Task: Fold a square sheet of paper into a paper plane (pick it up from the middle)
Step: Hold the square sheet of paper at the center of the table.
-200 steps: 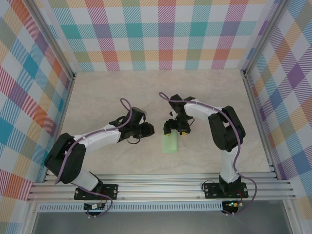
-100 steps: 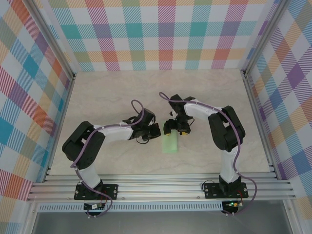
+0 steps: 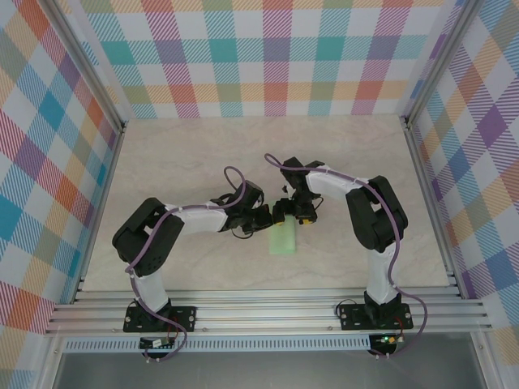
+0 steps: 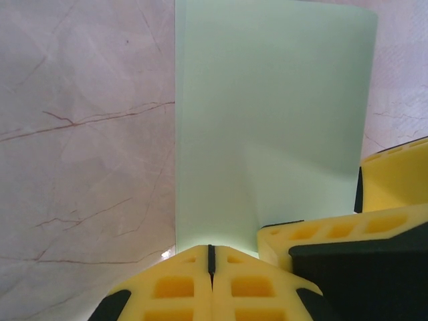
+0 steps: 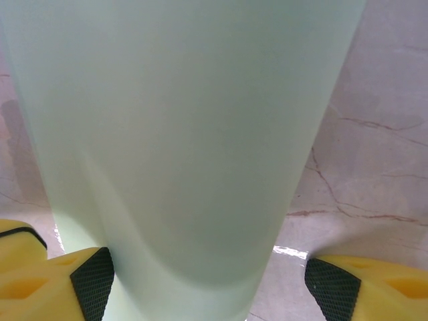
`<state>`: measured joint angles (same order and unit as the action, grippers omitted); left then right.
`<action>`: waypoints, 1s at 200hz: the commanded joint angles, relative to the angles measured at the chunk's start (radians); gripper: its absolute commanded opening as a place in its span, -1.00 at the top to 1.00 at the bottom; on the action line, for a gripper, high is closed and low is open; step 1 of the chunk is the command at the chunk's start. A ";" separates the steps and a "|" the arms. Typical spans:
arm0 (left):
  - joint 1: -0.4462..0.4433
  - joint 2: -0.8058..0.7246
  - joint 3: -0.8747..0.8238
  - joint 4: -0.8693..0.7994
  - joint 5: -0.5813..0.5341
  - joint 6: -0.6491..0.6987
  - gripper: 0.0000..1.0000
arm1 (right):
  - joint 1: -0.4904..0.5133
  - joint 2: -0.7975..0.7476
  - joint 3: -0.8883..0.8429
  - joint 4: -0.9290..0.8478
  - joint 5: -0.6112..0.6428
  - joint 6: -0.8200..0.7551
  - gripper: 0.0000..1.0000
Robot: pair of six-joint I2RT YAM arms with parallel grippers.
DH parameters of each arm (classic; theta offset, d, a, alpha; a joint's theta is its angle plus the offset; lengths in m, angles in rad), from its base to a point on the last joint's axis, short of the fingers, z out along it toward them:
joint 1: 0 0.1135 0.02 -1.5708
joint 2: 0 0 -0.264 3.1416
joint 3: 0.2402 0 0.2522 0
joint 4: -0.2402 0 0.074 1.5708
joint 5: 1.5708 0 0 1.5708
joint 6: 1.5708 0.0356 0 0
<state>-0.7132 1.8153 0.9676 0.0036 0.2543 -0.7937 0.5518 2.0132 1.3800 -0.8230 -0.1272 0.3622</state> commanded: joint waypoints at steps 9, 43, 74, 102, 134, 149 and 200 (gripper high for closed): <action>-0.026 0.055 0.024 0.034 0.005 -0.017 1.00 | -0.006 0.111 -0.079 0.049 0.071 -0.008 -0.67; -0.030 0.077 0.020 0.007 -0.018 -0.018 1.00 | -0.006 0.105 -0.084 0.057 0.064 -0.007 -0.68; -0.034 0.091 0.012 0.006 -0.027 -0.020 1.00 | -0.006 0.104 -0.087 0.061 0.063 -0.005 -0.68; -0.036 0.090 0.010 -0.004 -0.036 -0.016 1.00 | -0.007 0.075 -0.097 0.064 0.070 0.003 -0.69; -0.037 0.091 0.014 -0.017 -0.039 -0.008 1.00 | -0.024 -0.054 -0.132 0.107 0.031 0.018 -0.71; -0.036 0.091 0.016 -0.022 -0.038 -0.004 1.00 | -0.037 -0.126 -0.153 0.132 0.003 0.024 -0.73; -0.037 0.091 0.023 -0.041 -0.042 0.009 1.00 | -0.062 -0.288 -0.236 0.203 -0.053 0.060 -0.51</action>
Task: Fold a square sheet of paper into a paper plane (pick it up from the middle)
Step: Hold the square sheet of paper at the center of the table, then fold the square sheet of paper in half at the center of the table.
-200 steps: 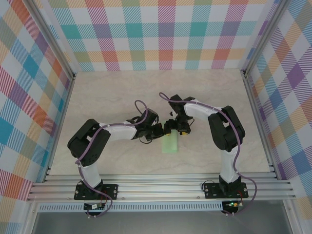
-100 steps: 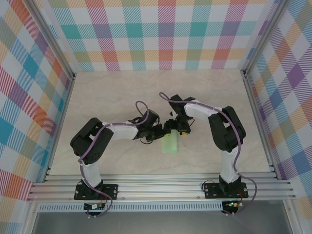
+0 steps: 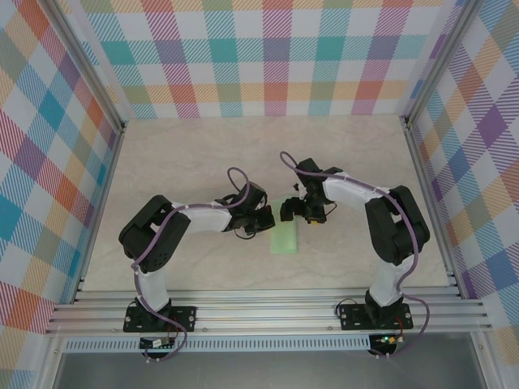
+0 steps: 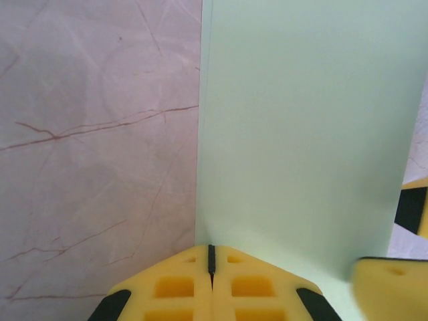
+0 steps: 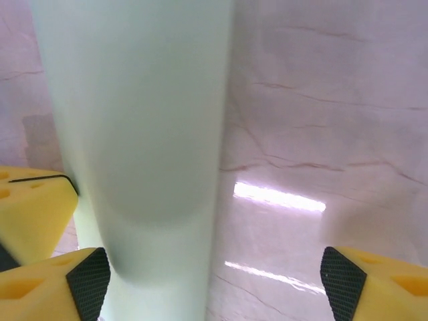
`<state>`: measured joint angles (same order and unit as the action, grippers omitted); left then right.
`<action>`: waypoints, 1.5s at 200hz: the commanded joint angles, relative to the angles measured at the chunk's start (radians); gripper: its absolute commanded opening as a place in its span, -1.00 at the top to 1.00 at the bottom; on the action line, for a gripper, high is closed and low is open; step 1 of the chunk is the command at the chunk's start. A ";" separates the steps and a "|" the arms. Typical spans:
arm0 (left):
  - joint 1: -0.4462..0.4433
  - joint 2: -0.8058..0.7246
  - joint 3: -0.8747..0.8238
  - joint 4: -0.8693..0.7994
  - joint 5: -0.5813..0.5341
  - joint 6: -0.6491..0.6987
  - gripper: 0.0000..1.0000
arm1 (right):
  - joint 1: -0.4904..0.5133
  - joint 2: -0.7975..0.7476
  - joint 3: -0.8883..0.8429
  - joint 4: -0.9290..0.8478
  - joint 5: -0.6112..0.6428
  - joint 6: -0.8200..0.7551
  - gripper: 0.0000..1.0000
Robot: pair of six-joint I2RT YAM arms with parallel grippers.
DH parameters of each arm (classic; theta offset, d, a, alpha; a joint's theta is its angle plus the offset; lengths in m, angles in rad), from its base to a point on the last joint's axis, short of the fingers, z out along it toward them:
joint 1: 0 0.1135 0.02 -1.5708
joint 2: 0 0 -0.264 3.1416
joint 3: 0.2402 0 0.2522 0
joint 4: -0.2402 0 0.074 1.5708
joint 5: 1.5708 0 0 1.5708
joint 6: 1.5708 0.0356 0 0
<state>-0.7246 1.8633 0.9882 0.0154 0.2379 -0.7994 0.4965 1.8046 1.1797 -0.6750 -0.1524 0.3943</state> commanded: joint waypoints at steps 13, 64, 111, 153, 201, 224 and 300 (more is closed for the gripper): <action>-0.026 0.042 0.003 -0.056 -0.026 0.017 1.00 | -0.015 -0.108 -0.066 0.105 -0.098 0.035 -0.22; -0.026 0.046 0.013 -0.067 -0.025 0.024 1.00 | -0.024 -0.102 -0.121 0.239 -0.244 0.073 0.39; -0.026 0.048 0.017 -0.076 -0.025 0.027 1.00 | -0.066 -0.053 -0.180 0.319 -0.321 0.084 0.45; -0.026 0.054 0.025 -0.080 -0.022 0.030 1.00 | -0.097 -0.042 -0.225 0.335 -0.323 0.063 0.44; -0.028 0.066 0.033 -0.087 -0.012 0.033 1.00 | -0.117 -0.001 -0.259 0.353 -0.326 0.040 0.40; -0.031 0.069 0.035 -0.096 -0.012 0.037 1.00 | -0.129 0.022 -0.279 0.371 -0.325 0.041 0.39; -0.035 0.071 0.043 -0.104 -0.010 0.043 1.00 | -0.138 -0.144 -0.286 0.340 -0.434 0.041 0.33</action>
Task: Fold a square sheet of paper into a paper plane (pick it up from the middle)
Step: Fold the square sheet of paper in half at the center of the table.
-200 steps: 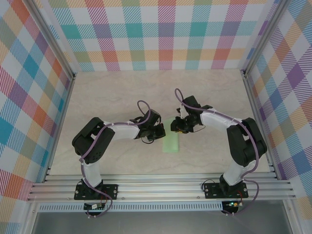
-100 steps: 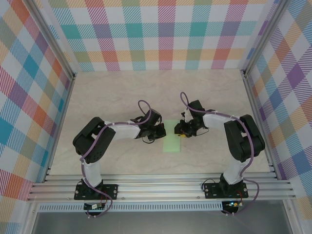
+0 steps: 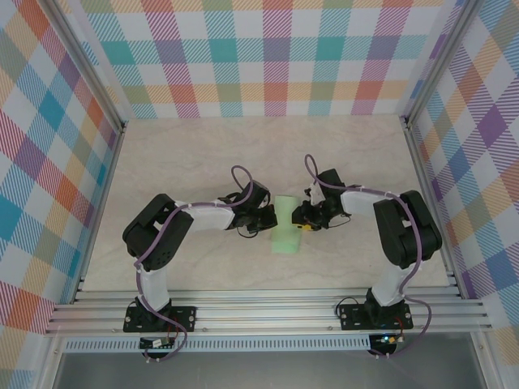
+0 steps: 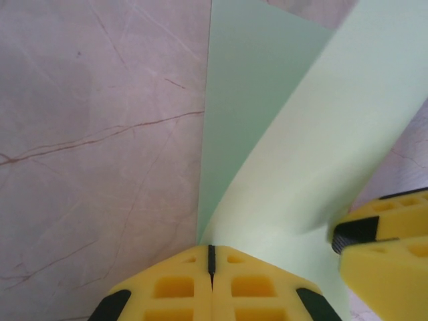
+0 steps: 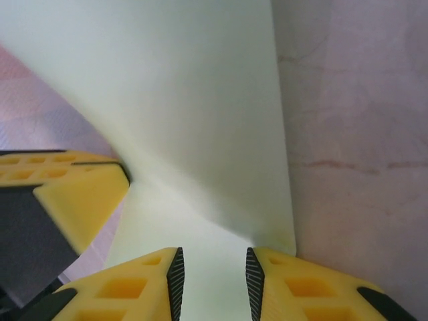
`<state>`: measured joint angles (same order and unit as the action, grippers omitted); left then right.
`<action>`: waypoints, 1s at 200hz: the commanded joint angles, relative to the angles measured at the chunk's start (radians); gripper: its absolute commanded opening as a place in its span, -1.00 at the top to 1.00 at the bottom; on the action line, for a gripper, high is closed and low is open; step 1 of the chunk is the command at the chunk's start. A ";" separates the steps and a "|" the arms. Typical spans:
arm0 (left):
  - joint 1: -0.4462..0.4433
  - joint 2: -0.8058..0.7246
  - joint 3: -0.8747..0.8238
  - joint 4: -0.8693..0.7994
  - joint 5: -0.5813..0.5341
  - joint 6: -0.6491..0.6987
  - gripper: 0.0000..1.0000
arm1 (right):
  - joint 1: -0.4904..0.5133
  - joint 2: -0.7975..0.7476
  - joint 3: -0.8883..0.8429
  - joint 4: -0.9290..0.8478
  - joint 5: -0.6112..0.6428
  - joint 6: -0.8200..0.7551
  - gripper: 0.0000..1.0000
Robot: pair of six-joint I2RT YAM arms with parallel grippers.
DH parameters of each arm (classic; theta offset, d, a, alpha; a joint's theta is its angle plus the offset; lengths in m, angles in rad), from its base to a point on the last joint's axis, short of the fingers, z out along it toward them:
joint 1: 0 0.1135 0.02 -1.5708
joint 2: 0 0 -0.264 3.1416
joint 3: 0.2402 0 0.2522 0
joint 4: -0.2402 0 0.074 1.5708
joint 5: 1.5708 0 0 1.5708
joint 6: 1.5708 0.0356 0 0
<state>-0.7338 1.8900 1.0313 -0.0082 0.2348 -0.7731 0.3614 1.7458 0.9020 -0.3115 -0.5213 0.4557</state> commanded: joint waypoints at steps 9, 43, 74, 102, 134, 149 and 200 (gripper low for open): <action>-0.027 0.045 0.002 -0.083 -0.006 0.018 1.00 | -0.003 -0.100 -0.016 -0.007 -0.100 -0.005 0.33; -0.028 0.046 0.006 -0.085 -0.005 0.020 1.00 | -0.004 -0.077 -0.057 0.059 -0.197 0.041 0.32; -0.029 0.047 0.010 -0.091 -0.005 0.024 1.00 | -0.003 -0.036 -0.102 0.059 -0.142 0.048 0.33; -0.030 0.047 0.010 -0.092 -0.006 0.025 1.00 | -0.003 -0.001 -0.128 0.059 -0.108 0.040 0.33; -0.029 0.049 0.012 -0.094 -0.005 0.025 1.00 | -0.003 -0.045 -0.117 0.020 -0.093 0.024 0.32; -0.029 0.049 0.012 -0.093 -0.005 0.026 1.00 | -0.003 -0.079 -0.117 0.018 -0.128 0.023 0.31; -0.032 0.049 0.019 -0.098 -0.005 0.027 1.00 | 0.000 -0.121 -0.171 0.074 -0.210 0.049 0.32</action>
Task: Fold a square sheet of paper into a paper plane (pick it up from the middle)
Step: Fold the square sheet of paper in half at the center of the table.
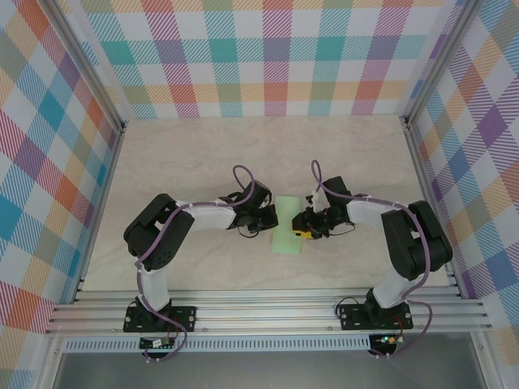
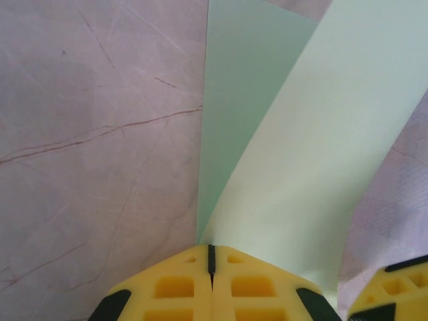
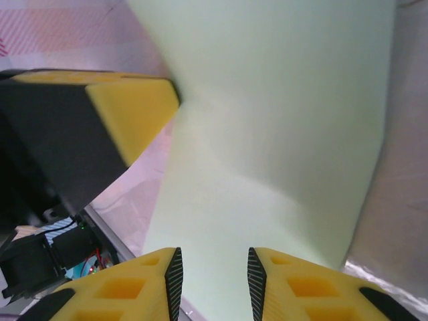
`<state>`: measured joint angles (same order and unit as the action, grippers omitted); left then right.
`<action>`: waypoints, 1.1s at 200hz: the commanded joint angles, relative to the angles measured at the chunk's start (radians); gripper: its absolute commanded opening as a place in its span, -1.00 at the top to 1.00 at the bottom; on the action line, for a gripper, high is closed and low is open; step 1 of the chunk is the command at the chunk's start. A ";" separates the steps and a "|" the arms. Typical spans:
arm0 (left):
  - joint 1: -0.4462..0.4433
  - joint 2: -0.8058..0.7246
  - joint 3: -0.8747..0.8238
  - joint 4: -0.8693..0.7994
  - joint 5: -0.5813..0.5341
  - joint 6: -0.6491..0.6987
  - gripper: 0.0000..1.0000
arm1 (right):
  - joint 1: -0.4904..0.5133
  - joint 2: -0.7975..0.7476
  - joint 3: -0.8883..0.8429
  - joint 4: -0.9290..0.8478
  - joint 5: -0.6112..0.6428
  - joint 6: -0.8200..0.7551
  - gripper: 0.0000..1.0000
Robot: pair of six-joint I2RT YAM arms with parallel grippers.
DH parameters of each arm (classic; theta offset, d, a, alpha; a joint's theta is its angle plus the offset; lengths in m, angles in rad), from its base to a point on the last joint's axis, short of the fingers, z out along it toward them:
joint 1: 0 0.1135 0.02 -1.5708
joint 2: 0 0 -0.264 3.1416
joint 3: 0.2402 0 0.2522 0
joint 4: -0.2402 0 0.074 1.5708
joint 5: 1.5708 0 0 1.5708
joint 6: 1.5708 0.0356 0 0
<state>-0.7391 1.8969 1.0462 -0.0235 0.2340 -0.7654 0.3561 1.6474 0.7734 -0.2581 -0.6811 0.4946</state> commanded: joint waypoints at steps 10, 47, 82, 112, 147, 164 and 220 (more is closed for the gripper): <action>-0.025 0.042 0.005 -0.083 -0.003 0.020 1.00 | 0.004 -0.011 -0.055 0.021 -0.050 0.007 0.32; -0.027 0.043 0.006 -0.087 -0.004 0.021 1.00 | 0.016 0.037 -0.084 -0.008 0.019 -0.020 0.32; -0.029 0.044 0.010 -0.090 -0.006 0.021 1.00 | 0.021 0.016 -0.084 -0.040 0.067 -0.026 0.31; -0.029 0.044 0.012 -0.093 -0.007 0.022 1.00 | 0.039 -0.052 -0.084 -0.027 -0.009 -0.017 0.31; -0.031 0.045 0.016 -0.098 -0.009 0.024 1.00 | 0.056 -0.083 -0.106 -0.018 0.002 0.001 0.31; -0.032 0.045 0.017 -0.098 -0.009 0.024 1.00 | 0.067 -0.064 -0.116 -0.029 0.034 -0.003 0.31; -0.034 0.045 0.018 -0.101 -0.008 0.026 1.00 | 0.081 -0.026 -0.119 -0.067 0.164 0.001 0.34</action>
<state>-0.7513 1.9030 1.0641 -0.0456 0.2226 -0.7582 0.4278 1.5963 0.6617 -0.2775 -0.6044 0.4919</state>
